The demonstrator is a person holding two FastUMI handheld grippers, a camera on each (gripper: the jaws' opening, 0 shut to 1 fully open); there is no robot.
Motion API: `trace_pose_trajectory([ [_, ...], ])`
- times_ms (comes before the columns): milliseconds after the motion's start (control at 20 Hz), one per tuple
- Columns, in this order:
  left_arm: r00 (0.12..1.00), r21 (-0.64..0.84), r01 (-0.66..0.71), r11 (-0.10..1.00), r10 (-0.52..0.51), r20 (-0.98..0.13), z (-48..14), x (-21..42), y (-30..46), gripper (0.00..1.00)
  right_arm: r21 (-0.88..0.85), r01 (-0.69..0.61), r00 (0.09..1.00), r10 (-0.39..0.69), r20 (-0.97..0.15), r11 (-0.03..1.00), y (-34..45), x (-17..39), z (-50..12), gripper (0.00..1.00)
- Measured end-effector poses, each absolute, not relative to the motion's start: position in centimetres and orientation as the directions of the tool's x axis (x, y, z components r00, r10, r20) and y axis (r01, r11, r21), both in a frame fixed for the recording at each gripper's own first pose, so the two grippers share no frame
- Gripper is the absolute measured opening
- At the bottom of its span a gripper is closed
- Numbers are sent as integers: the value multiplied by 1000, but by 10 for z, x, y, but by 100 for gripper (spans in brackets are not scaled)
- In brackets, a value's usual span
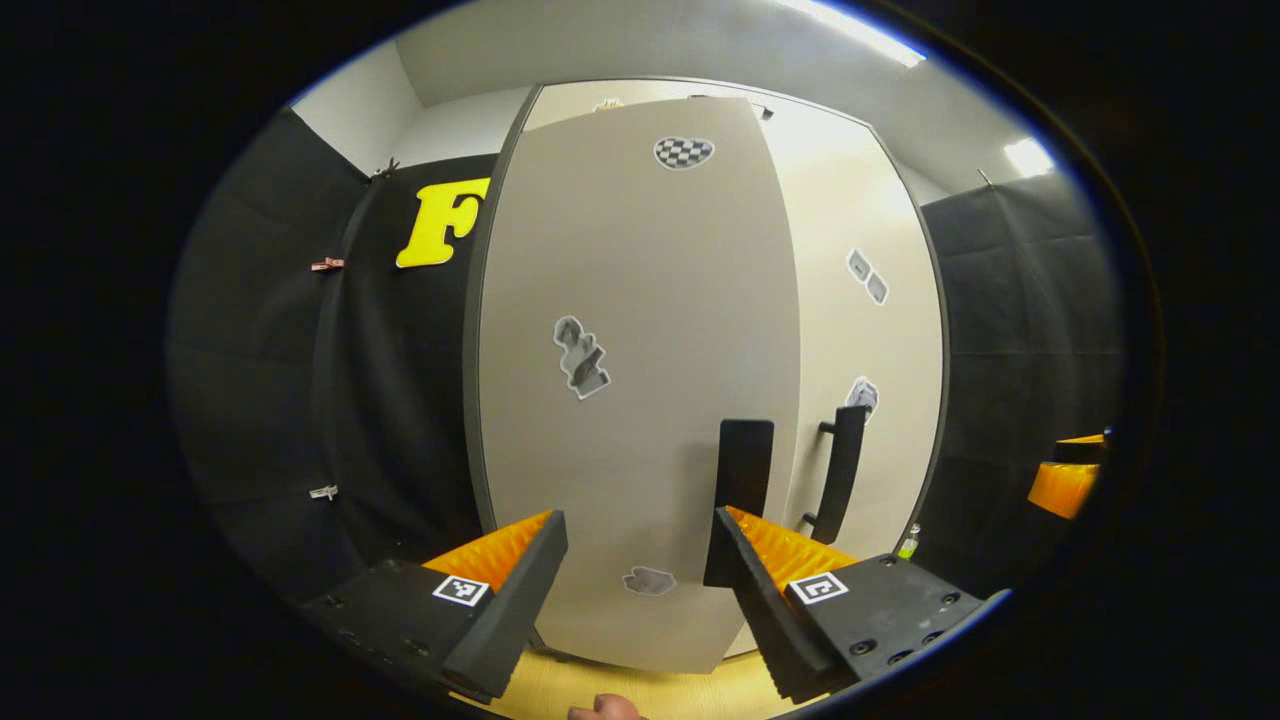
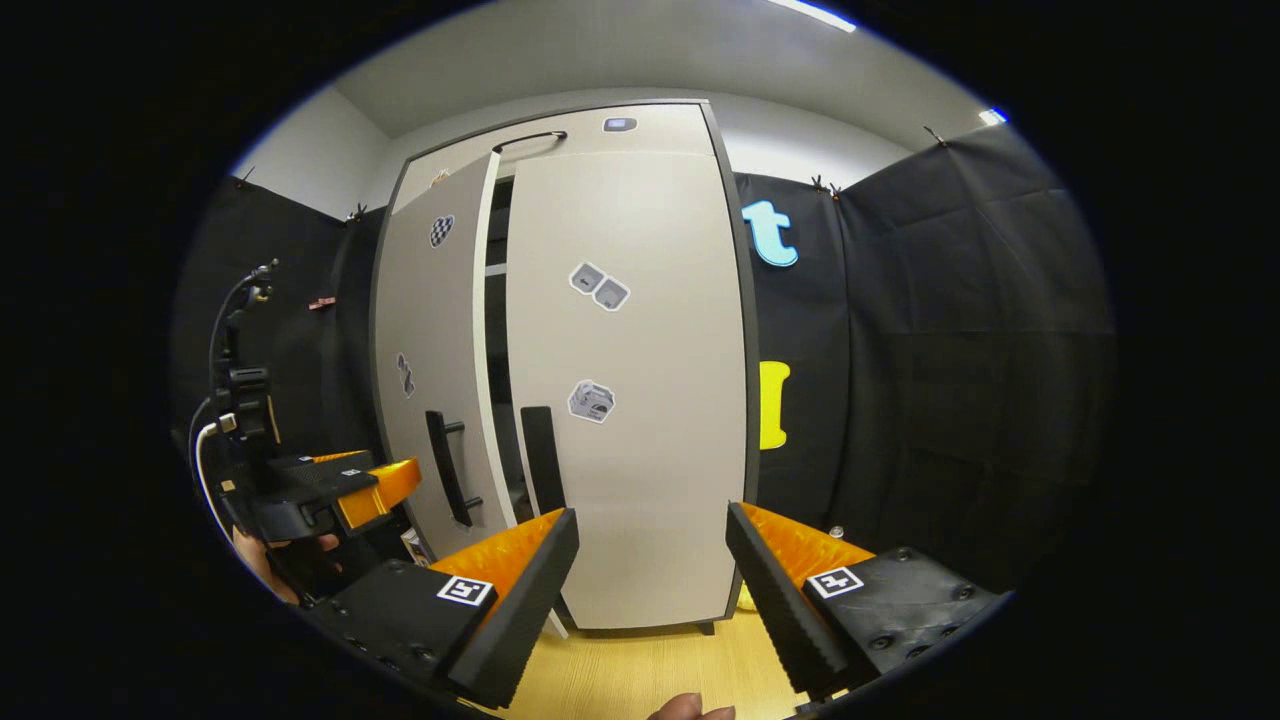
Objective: Grab one shoe with the right hand and put it into the shoe cabinet, grab the other shoe with the left hand and put it into the shoe cabinet; then close the right door with the right hand and the left door with the left hand.
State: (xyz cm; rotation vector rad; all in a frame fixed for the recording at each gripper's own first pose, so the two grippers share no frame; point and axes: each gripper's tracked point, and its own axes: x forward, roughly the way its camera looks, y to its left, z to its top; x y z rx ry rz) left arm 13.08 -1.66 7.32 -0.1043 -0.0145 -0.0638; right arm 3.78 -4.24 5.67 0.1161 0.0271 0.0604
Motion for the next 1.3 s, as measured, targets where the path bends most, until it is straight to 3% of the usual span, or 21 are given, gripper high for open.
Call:
trace_pose_trajectory([
  [650, 998, -126, 62, 990, -59, 29, 87, 62, 3, 93, 80, -72, 997, 72, 10, 994, -25, 30, 67, 98],
  [1300, 999, -101, 47, 994, -46, 8, 68, 34, 17, 94, 65, -84, 996, 84, 1, 994, -12, 23, 63, 98],
])
